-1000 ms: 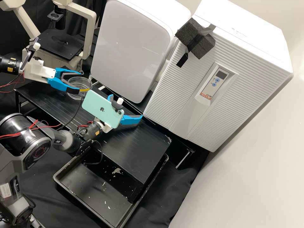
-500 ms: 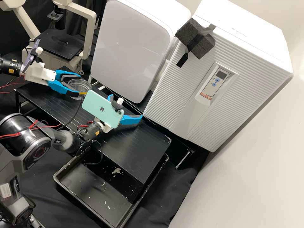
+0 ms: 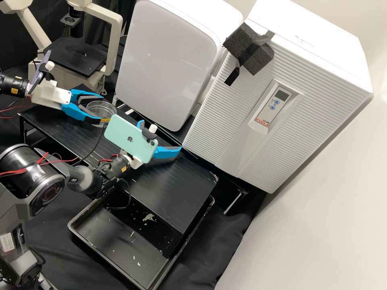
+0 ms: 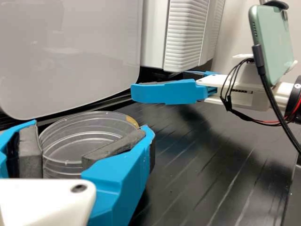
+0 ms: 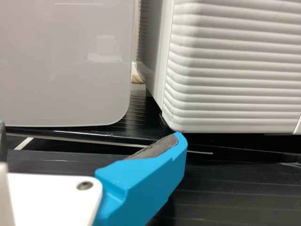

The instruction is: Place the petri dish on the microscope

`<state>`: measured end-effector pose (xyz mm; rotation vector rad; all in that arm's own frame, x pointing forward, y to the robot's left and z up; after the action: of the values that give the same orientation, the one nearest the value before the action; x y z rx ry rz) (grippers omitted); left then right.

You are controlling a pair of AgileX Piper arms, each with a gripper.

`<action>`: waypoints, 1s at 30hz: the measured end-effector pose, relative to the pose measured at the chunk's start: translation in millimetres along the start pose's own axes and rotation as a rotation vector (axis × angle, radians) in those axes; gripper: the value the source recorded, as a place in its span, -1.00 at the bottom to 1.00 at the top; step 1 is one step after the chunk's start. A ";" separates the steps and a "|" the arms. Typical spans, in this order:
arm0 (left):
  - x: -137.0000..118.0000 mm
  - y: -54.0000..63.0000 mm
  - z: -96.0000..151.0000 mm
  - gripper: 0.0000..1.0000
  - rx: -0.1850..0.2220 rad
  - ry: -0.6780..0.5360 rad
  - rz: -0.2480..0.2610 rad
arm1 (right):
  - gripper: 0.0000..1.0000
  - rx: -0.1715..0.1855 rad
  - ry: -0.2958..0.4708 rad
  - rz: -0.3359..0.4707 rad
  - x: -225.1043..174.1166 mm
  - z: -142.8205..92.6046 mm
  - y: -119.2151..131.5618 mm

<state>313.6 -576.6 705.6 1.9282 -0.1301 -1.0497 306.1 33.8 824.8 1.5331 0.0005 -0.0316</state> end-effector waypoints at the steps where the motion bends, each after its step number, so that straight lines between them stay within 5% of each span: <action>1: 0.0 0.0 0.0 1.00 0.000 0.000 0.000 | 1.00 0.000 0.000 0.000 0.0 0.0 0.0; 30: -0.7 -3.3 0.3 1.00 0.000 -0.003 -0.012 | 1.00 0.000 0.000 0.000 0.0 0.0 0.0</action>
<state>311.9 -574.5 703.4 1.9294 -0.1211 -1.0608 306.1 33.8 824.8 1.5331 0.0005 -0.0316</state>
